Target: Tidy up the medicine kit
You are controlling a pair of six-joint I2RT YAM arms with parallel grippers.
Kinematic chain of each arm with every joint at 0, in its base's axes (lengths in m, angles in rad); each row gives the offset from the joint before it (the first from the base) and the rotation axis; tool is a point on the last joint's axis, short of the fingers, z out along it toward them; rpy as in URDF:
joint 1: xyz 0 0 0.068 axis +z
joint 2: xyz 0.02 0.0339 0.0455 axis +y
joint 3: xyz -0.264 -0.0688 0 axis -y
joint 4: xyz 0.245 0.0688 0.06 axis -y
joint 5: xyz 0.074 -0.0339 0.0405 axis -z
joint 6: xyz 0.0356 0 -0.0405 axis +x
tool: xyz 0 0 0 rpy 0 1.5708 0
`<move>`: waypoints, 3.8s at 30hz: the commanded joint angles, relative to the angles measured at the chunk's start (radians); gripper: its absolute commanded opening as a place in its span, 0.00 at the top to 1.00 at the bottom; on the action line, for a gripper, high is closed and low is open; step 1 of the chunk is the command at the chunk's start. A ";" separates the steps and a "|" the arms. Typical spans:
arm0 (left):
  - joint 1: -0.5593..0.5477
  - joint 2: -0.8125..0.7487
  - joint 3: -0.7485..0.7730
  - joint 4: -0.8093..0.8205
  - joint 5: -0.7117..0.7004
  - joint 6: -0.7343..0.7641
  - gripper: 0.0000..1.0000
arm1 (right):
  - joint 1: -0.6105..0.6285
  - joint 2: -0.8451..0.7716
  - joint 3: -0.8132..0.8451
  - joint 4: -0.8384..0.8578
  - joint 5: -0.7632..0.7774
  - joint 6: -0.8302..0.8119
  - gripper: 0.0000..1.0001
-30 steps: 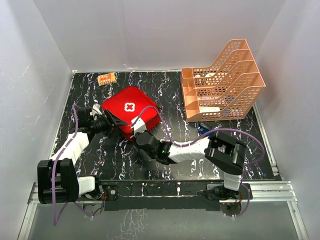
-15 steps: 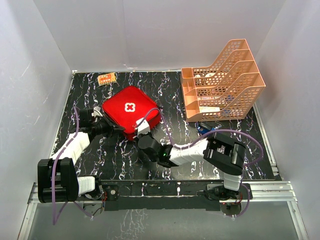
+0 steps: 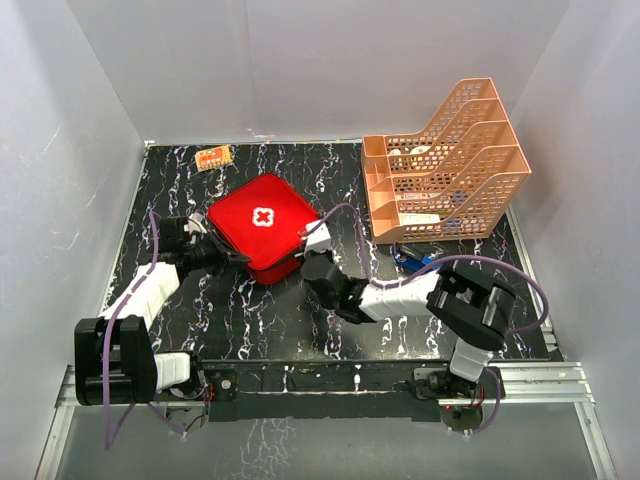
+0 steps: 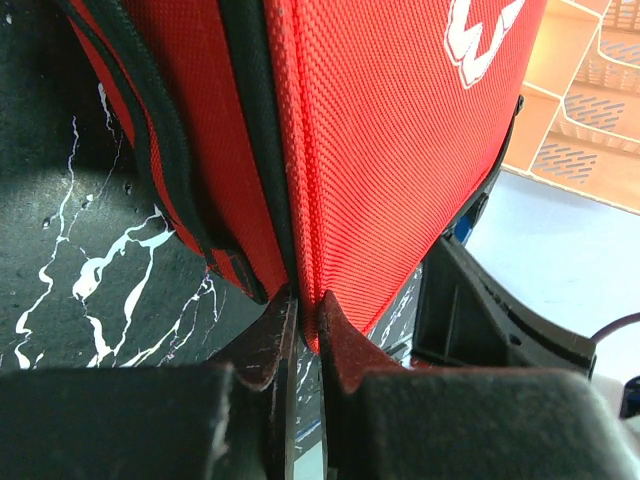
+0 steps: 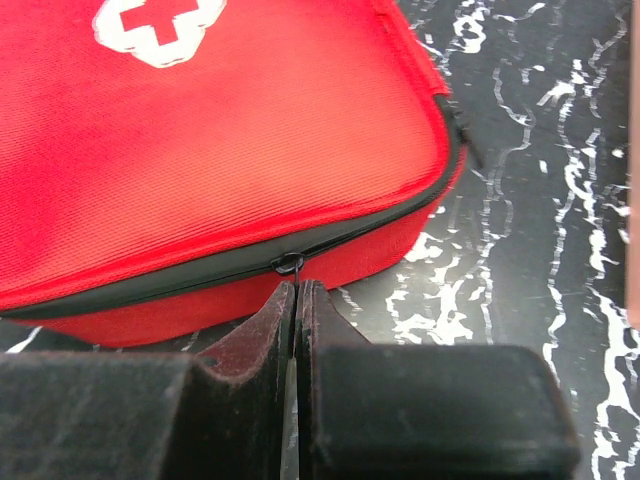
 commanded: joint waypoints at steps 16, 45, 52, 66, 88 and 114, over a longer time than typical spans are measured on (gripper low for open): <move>0.016 0.013 0.083 -0.033 -0.050 0.069 0.86 | -0.143 -0.207 -0.150 -0.003 -0.137 -0.009 1.00; 0.016 -0.018 0.001 -0.113 -0.069 0.082 1.00 | -0.078 -0.207 -0.215 0.045 0.012 -0.081 1.00; 0.016 -0.043 0.017 -0.147 -0.132 0.095 1.00 | -0.184 -0.258 -0.247 0.042 -0.024 -0.125 1.00; 0.016 0.007 0.030 -0.227 -0.041 0.221 1.00 | -0.393 -0.224 -0.154 -0.024 -0.375 -0.254 1.00; 0.016 -0.036 0.216 -0.337 -0.140 0.292 0.48 | -0.487 -0.374 0.021 -0.513 -0.607 0.262 0.58; 0.026 0.651 0.882 -0.414 0.007 0.716 0.14 | -0.328 -0.200 0.045 -0.390 -0.628 0.658 0.41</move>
